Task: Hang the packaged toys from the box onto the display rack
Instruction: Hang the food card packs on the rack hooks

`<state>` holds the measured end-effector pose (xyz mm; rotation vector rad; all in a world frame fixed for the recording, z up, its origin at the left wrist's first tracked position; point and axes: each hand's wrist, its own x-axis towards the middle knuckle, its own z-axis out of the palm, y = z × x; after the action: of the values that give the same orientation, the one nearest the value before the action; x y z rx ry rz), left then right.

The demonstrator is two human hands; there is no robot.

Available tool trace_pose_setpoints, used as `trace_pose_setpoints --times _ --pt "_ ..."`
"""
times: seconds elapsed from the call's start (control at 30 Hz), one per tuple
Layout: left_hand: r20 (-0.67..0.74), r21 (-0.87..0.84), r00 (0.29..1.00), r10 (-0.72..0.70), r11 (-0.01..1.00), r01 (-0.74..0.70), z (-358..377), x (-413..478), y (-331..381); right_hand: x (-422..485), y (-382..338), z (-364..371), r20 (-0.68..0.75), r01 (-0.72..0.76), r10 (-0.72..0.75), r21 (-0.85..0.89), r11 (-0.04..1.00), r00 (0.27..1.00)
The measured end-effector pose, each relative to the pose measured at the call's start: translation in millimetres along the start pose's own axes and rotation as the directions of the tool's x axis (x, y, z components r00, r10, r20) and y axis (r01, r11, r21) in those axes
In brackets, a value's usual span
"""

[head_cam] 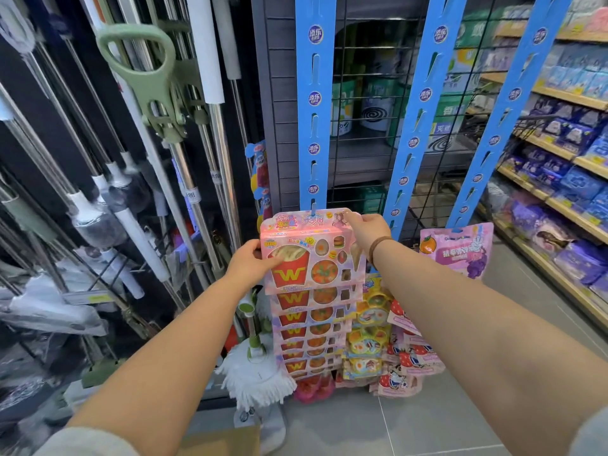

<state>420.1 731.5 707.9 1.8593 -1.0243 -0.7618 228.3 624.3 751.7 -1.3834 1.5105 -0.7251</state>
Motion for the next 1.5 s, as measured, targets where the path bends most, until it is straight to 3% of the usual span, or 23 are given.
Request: trace_pose_setpoints --times 0.23,0.43,0.63,0.93,1.07,1.17,1.5 --pt "0.077 0.060 0.995 -0.070 0.996 0.065 0 -13 -12 -17 26 -9 -0.026 0.015 -0.015 -0.008 1.000 1.000" --pt "0.106 -0.040 0.980 -0.170 0.984 0.174 -1 -44 -27 -62 63 -2 0.021 0.009 -0.006 -0.129 0.992 1.000" --pt "0.177 -0.057 0.944 -0.279 0.954 0.293 -13 -96 -51 -118 87 4 0.109 0.023 -0.010 -0.122 0.992 0.994" --pt "0.304 0.000 0.876 -0.375 0.919 0.393 -37 -199 -110 -207 141 45 0.330 -0.211 0.229 -0.091 0.973 0.916" --pt "0.327 0.012 0.839 -0.435 0.889 0.457 -65 -234 -143 -252 162 83 0.394 -0.328 0.338 -0.094 0.940 0.855" --pt "0.309 -0.021 0.832 -0.461 0.871 0.491 -91 -244 -169 -270 166 116 0.425 -0.310 0.351 -0.165 0.936 0.834" --pt "0.376 0.056 0.790 -0.484 0.863 0.503 -220 -235 -283 -318 170 291 0.392 -0.347 0.389 -0.176 0.921 0.834"
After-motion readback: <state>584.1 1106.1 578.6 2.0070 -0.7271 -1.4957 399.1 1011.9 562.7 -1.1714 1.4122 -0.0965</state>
